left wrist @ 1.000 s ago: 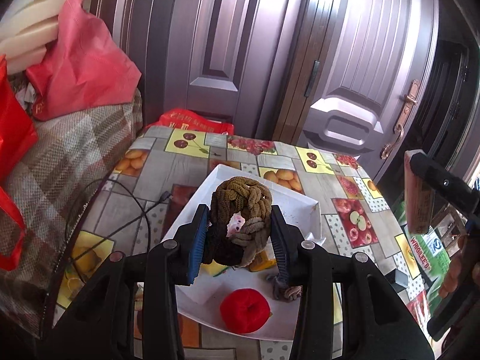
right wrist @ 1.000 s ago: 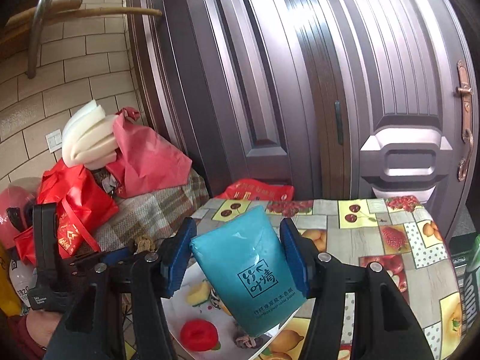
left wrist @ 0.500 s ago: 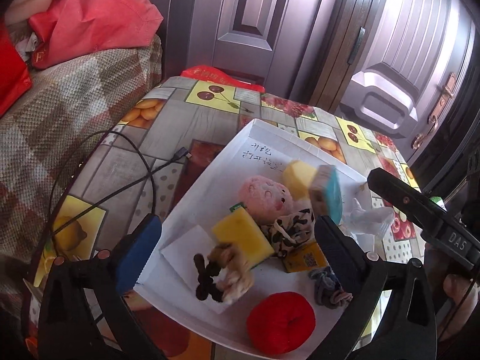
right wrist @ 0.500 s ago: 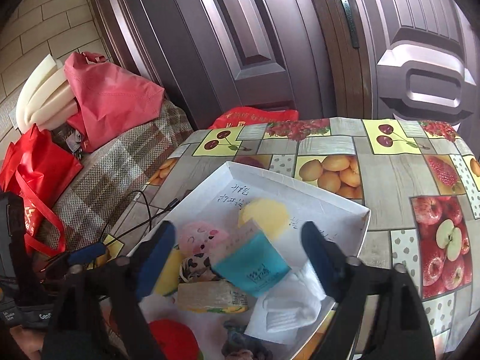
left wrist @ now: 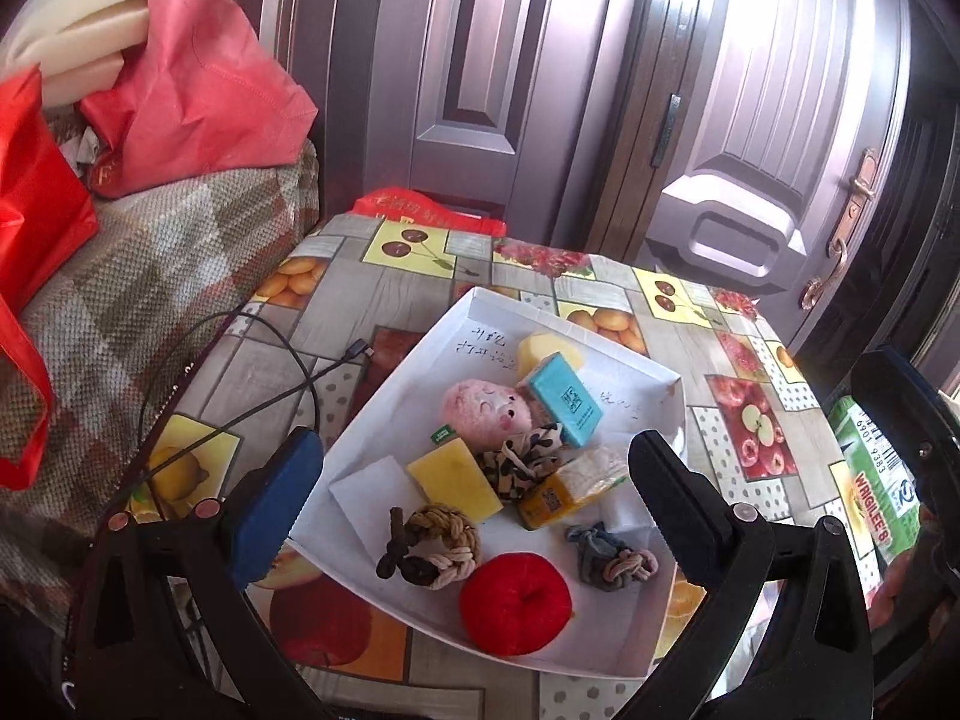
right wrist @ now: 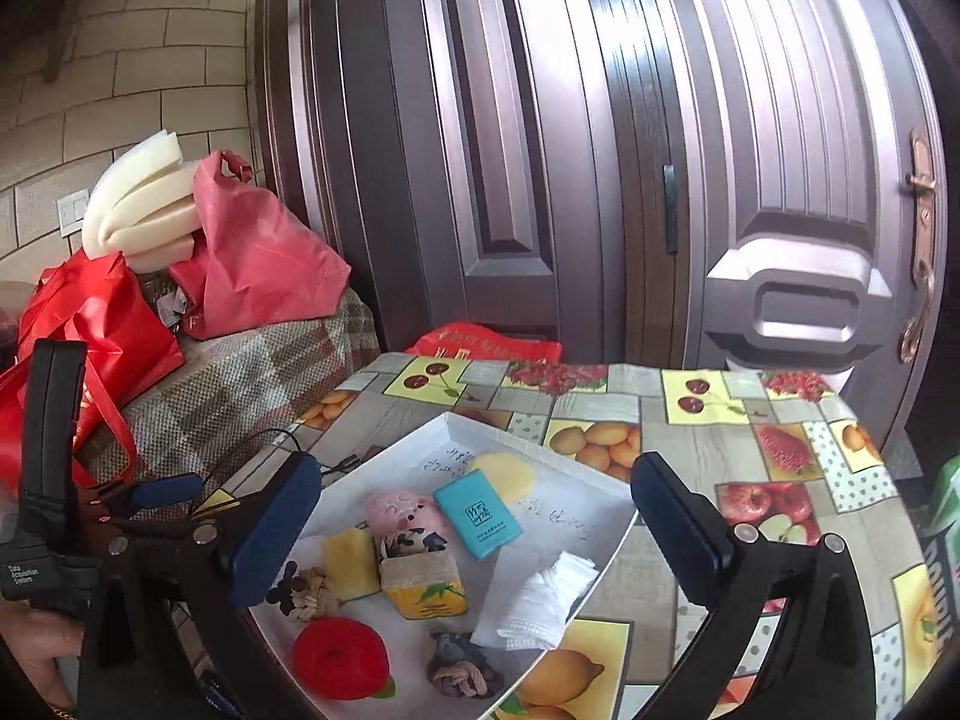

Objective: Organize soft objects

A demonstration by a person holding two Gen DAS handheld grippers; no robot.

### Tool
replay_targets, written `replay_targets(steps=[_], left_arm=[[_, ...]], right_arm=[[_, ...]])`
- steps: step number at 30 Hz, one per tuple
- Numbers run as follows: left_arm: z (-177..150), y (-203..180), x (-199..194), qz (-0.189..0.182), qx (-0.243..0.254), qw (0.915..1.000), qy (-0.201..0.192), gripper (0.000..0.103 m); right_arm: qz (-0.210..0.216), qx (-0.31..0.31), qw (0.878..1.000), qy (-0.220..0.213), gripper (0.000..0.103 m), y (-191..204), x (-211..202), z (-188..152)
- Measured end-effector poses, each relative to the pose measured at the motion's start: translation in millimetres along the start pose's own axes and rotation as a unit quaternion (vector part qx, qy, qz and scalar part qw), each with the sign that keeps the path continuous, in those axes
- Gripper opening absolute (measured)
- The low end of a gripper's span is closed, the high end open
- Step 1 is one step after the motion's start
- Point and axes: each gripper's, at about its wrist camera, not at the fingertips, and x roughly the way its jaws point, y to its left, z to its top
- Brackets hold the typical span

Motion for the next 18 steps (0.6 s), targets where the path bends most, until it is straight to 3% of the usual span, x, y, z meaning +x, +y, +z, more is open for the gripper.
replay_targets(steps=[6,18], left_arm=[[8,-19,-53,0.011,0.019,0.9993,-0.030,0.103],[5,-55,-144,0.012,0.053,0.9947,-0.088,0.103]], right_arm=[[-0.033,0.035,0.999,0.007,0.103,-8,-48,12],[-0.066,0.051,0.994,-0.077,0.103,-17,-151,19]])
